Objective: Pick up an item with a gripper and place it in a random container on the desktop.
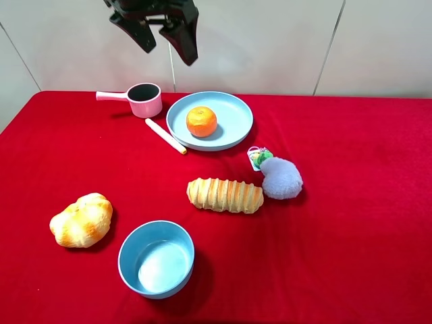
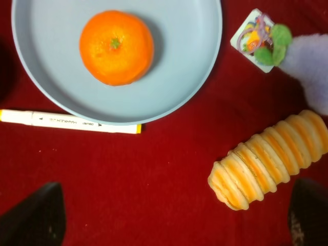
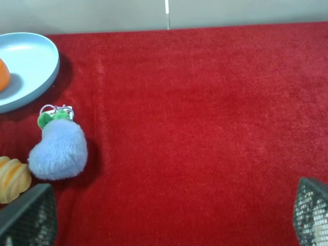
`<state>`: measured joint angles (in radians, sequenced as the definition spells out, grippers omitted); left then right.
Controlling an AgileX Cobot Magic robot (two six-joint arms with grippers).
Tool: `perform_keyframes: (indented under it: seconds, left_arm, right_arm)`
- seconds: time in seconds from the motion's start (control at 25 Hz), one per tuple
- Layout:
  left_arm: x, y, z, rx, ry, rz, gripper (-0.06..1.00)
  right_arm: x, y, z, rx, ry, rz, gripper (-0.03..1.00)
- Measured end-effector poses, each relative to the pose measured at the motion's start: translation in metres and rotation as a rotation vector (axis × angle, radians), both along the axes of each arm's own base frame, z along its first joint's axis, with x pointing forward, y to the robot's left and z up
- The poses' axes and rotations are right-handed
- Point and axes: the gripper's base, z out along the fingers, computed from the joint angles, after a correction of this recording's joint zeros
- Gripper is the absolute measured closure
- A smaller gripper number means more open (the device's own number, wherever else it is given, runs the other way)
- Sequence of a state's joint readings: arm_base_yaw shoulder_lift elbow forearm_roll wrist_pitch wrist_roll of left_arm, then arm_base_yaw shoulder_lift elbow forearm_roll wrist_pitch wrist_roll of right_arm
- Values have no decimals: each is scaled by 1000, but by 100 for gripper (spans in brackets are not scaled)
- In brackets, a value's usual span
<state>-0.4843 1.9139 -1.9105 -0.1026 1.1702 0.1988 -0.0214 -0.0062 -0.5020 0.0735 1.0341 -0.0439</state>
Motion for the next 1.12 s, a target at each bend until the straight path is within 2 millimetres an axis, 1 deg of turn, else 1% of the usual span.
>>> perform_keyframes:
  seconds: [0.24,0.32,0.52,0.64,0.76,0.92,1.12]
  left_arm:
    - [-25,13,26,-25,-35,20,13]
    - [-37,20,35,-32,-46,23,13]
    - [-70,37,48,-38,-56,25,13]
    - [-93,49,56,-46,-71,25,13]
    - [-116,61,61,-53,-82,26,13]
    - [-148,78,61,-57,-90,26,13]
    - [-185,98,51,-59,-85,36,13]
  right_arm:
    - [0,0,0,0,0,0,28]
    - [0,0,0,0,0,0,28]
    - [0,0,0,0,0,0,28]
    - [0,0,0,0,-1,0,28]
    - [0,0,0,0,-1,0,28]
    - [0,0,0,0,-1,0,28]
    - [0,0,0,0,-1,0,28]
